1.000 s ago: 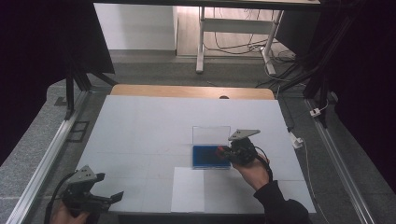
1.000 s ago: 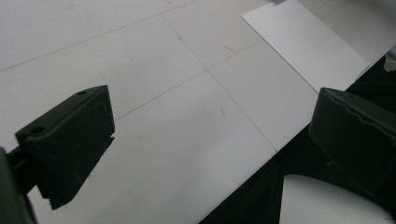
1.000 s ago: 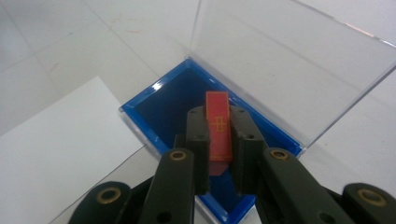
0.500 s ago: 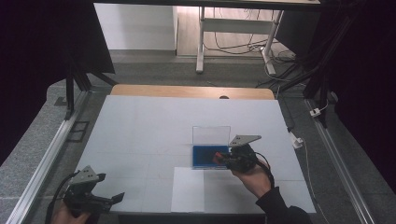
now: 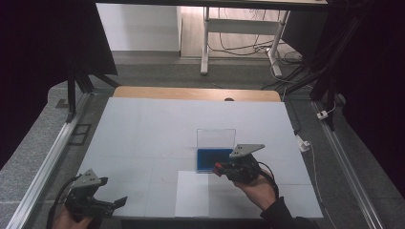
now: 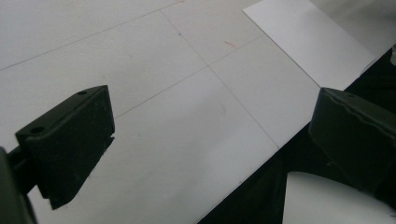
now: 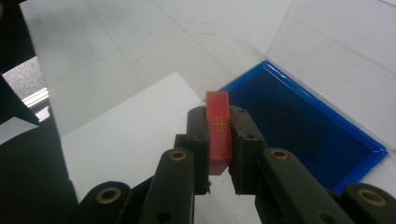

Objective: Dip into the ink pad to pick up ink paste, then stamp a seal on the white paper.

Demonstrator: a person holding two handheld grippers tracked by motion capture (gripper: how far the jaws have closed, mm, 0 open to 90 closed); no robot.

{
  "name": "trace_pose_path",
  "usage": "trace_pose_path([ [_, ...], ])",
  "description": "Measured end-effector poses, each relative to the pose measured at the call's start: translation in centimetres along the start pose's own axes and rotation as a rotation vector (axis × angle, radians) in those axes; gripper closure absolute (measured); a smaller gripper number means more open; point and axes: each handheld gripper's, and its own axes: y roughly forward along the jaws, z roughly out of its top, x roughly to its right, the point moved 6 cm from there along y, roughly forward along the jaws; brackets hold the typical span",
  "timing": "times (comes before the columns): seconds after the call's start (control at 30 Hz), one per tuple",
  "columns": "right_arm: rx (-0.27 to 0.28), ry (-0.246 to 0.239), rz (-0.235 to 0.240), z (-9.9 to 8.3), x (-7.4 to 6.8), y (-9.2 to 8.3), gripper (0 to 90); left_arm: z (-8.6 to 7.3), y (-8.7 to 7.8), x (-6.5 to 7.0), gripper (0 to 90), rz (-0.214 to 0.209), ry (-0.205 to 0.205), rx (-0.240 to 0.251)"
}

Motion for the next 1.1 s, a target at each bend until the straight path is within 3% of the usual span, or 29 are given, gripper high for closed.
trace_pose_path([
  [0.17, -0.004, -0.011, 0.017, 0.0, -0.9, 0.1, 79.6, 0.0, 0.0, -0.1, 0.9, -0.001, -0.003, 0.000],
  [0.37, -0.014, -0.014, 0.082, 0.1, -1.9, 0.9, 79.6, 0.0, 0.0, -0.1, 0.9, 0.000, -0.003, -0.001],
  [0.53, -0.037, -0.061, 0.074, 0.1, -2.9, 1.6, 79.6, 0.0, 0.1, -0.1, 1.0, 0.000, -0.007, -0.002],
  [1.1, -0.066, -0.131, 0.104, 0.3, -4.8, 4.4, 79.7, 0.0, 0.1, -0.1, 1.1, 0.000, -0.008, -0.002],
])
